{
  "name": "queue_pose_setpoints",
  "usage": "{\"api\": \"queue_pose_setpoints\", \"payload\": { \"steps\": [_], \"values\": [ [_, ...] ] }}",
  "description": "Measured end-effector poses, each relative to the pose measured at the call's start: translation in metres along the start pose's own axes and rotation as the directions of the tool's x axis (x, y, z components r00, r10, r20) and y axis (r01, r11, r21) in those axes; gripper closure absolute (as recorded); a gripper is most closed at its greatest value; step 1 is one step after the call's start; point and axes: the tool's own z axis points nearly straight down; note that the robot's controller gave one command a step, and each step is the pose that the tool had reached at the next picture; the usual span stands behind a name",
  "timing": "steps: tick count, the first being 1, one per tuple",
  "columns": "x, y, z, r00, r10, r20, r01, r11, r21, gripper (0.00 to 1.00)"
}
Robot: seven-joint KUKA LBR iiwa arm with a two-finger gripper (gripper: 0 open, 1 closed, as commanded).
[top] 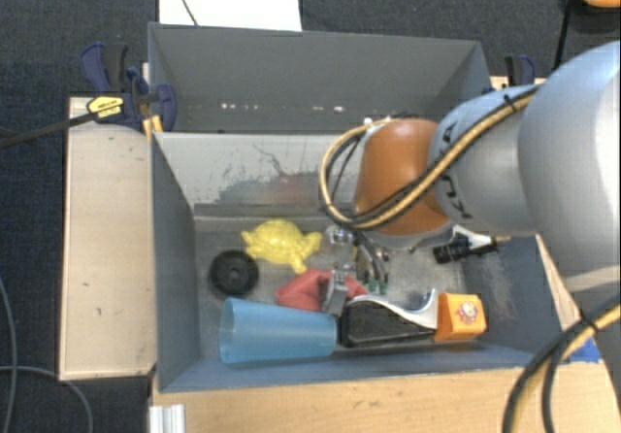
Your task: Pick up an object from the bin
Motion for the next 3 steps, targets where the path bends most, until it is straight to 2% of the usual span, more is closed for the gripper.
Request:
{"api": "queue_pose_setpoints", "payload": {
  "steps": [1, 2, 3],
  "values": [
    [0.017, 0.005, 0.004, 0.998, 0.059, 0.002, -0.059, 0.998, 0.000, 1.00],
    [0.017, 0.005, 0.004, 0.998, 0.060, 0.002, -0.060, 0.998, 0.000, 1.00],
    [0.033, -0.006, -0.136, 0.999, 0.052, 0.000, -0.052, 0.999, 0.000, 1.00]
  ]
}}
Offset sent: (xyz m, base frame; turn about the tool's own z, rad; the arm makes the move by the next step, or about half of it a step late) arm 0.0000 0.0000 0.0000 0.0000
